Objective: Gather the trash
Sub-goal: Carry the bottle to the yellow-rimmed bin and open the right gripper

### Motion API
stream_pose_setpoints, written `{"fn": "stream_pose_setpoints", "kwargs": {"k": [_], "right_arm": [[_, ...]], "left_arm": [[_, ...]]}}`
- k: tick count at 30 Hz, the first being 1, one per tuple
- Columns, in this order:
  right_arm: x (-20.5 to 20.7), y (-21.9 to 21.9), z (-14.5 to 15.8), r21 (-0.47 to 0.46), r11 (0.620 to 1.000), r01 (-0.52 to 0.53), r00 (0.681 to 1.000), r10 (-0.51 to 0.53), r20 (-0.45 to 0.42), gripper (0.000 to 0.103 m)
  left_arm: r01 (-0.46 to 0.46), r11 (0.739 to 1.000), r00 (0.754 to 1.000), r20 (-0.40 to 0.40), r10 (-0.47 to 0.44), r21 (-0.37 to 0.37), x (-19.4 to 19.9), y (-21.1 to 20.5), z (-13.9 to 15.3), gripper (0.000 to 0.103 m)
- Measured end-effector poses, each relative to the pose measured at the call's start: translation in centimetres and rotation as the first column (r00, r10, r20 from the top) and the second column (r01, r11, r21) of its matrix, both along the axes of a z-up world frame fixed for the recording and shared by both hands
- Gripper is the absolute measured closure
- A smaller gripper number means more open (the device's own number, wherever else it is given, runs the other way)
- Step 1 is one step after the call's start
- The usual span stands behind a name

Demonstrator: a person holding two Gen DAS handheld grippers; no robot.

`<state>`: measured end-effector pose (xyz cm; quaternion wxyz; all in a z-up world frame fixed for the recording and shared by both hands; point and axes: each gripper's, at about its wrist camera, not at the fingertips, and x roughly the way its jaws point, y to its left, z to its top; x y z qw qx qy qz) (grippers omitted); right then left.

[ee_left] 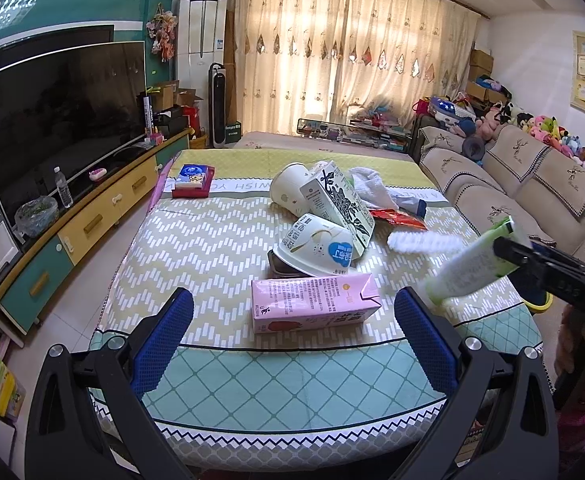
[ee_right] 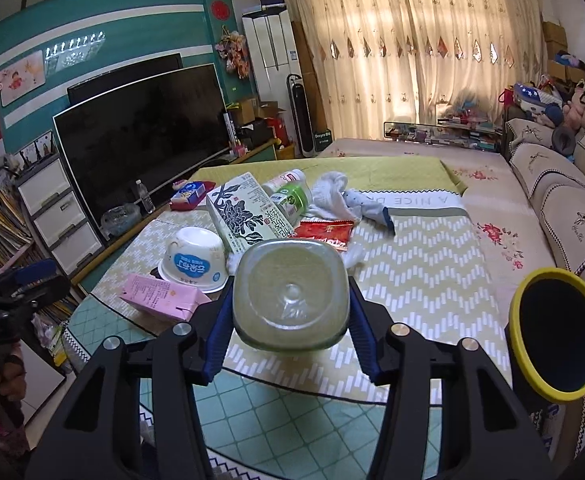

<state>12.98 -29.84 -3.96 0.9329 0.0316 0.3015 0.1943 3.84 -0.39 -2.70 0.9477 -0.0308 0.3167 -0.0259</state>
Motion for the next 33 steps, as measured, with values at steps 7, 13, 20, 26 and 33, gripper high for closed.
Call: {"fn": "stream_pose_setpoints", "kwargs": {"k": [7, 13, 20, 26, 33], "right_arm": [[-0.8, -0.8, 0.6, 0.018, 1.000, 0.003, 1.000, -0.003, 0.000, 0.053], [-1.3, -2.9, 1.8, 0.051, 0.998, 0.031, 0.999, -0.032, 0.030, 0.053], [-0.4, -10.1, 3.7, 0.068, 0.967, 0.247, 0.963, -0.253, 0.089, 0.053], [1.6, -18.1, 2.8, 0.056, 0.857, 0.513, 0.851, -0.516, 0.097, 0.053], [5.9, -24.1, -3.4, -0.053, 0.746, 0.664, 0.746, -0.666, -0.019, 0.053]], "left_arm": [[0.010, 1.000, 1.000, -0.011, -0.010, 0.002, 0.1, -0.4, -0.2, 0.004], [0.019, 1.000, 0.999, -0.027, -0.019, 0.005, 0.7, -0.9, -0.8, 0.004], [0.028, 1.000, 0.999, -0.044, -0.028, 0.007, 1.5, -1.4, -1.6, 0.004], [0.039, 0.999, 0.997, -0.062, -0.039, -0.004, 2.5, -1.9, -2.4, 0.004], [0.052, 0.999, 0.995, -0.084, -0.051, 0.009, 4.0, -2.4, -4.6, 0.004]]}}
